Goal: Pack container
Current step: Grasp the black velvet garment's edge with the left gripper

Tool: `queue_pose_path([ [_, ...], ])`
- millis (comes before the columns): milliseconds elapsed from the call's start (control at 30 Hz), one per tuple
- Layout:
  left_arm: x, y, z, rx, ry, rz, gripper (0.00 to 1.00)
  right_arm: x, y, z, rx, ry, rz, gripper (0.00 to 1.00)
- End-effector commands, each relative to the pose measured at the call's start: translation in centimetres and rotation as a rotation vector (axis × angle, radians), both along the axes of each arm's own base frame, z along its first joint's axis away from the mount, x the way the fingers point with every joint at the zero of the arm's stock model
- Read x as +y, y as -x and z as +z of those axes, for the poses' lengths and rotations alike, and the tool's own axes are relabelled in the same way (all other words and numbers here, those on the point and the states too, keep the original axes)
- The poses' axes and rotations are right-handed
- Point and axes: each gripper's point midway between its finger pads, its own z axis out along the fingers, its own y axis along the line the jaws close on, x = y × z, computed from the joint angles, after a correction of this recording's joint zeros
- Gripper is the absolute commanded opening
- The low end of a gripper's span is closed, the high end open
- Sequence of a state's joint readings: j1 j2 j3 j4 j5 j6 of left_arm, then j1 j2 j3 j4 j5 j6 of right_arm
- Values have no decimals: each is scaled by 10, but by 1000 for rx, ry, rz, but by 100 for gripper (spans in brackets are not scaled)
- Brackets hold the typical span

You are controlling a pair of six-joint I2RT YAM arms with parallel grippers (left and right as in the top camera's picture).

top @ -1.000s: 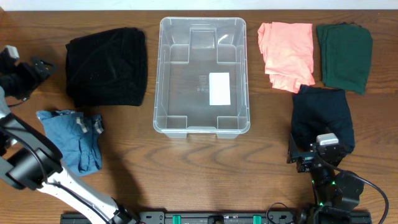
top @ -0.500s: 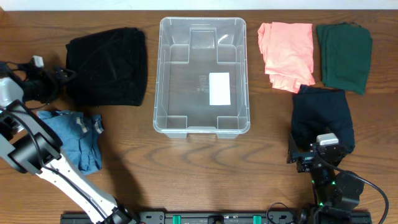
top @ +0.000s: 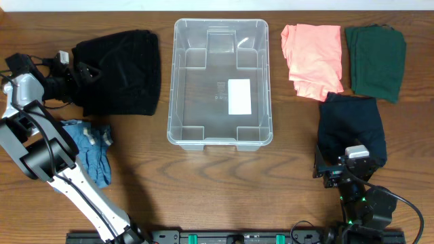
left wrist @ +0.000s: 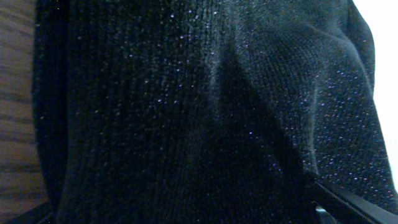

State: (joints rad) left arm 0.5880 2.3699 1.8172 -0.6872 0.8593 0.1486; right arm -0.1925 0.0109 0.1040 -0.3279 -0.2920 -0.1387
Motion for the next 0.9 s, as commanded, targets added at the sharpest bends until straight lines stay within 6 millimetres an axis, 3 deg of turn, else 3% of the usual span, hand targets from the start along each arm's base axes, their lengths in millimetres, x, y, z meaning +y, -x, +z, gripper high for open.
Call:
queue_pose_path([
  [0,-11,-3,-10,21,70,5,98,0,0,0,-1,-11,-2,99],
  [67,-11,-3,-15,36,84,17,96,0,0,0,-1,-11,-2,99],
  [167,-12,-2,-21,50,102,21,75,0,0,0,-1,-11,-2,99],
  [467,-21,-3,-22,23,179,3,39,0,0,0,-1,-11,-2,99],
  [567,-22,-10,-3,-35,260,11,19,0,0,0,-1,-11,-2,99],
  [600,-22,-13,4,-52,291,18,8,0,0,0,-1,-11,-2,99],
  [867,-23,-22,75,-161,327,23,6,0,0,0,-1,-11,-2,99],
])
